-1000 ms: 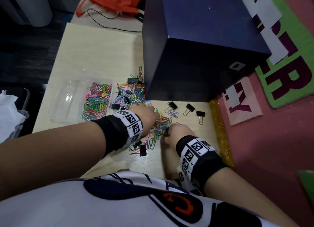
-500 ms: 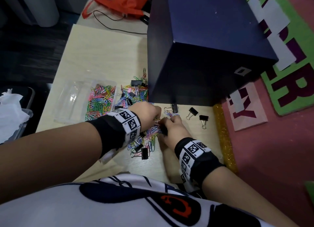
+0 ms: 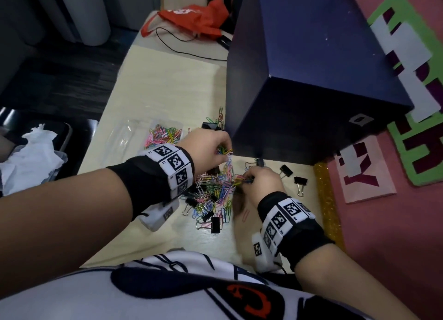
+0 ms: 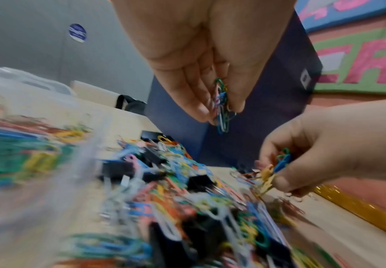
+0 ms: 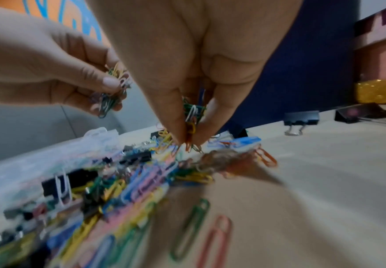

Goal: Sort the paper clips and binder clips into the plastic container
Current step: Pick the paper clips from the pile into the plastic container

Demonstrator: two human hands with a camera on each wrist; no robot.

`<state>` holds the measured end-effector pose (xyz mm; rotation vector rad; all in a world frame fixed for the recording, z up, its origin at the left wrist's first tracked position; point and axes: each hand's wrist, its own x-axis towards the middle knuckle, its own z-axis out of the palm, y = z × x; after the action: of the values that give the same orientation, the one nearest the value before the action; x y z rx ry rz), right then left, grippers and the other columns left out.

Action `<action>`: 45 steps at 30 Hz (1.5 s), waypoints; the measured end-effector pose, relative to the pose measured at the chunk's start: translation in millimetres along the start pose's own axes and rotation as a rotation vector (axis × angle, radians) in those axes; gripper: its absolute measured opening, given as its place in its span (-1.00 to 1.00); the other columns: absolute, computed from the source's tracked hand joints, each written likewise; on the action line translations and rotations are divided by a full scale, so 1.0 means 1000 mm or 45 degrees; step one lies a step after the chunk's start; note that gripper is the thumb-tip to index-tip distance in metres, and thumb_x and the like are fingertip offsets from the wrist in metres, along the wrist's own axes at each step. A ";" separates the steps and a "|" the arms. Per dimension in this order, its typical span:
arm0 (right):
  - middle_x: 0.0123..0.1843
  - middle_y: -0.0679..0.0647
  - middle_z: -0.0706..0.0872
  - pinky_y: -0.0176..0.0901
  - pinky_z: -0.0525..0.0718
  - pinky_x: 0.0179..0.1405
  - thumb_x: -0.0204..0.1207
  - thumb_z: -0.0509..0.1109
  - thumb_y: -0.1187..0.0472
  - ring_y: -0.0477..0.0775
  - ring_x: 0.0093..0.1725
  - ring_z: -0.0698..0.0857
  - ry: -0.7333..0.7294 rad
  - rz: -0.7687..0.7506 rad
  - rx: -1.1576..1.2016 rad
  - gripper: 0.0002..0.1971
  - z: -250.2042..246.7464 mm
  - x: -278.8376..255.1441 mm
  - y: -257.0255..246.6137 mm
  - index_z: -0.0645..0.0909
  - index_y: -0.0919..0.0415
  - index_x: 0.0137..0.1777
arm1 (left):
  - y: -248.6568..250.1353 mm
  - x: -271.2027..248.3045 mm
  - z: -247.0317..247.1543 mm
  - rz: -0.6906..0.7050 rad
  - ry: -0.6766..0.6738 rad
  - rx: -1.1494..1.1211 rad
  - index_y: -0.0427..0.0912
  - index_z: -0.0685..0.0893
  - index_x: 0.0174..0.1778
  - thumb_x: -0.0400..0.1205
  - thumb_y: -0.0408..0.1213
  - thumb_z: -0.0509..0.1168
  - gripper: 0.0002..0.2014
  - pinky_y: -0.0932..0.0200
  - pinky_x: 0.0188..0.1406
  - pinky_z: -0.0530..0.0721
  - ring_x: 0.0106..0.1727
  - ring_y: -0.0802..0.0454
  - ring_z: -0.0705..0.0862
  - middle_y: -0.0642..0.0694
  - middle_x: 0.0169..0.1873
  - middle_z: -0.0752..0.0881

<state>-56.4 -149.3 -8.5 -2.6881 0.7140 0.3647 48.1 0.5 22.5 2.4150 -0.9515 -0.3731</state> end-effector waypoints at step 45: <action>0.25 0.06 0.53 -0.14 0.55 0.23 0.64 0.20 0.16 0.11 0.15 0.60 -0.220 -0.200 -0.096 -0.79 -0.012 0.019 -0.043 0.62 -0.05 0.15 | -0.055 -0.013 -0.033 -0.150 -0.023 0.167 0.01 0.66 0.05 0.61 -0.32 0.20 -0.80 0.13 -0.02 0.58 0.00 -0.04 0.63 -0.01 -0.03 0.65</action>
<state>-16.0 -127.0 6.5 -2.7178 0.4442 0.5843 83.0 55.9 20.3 2.5991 -0.8684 -0.3860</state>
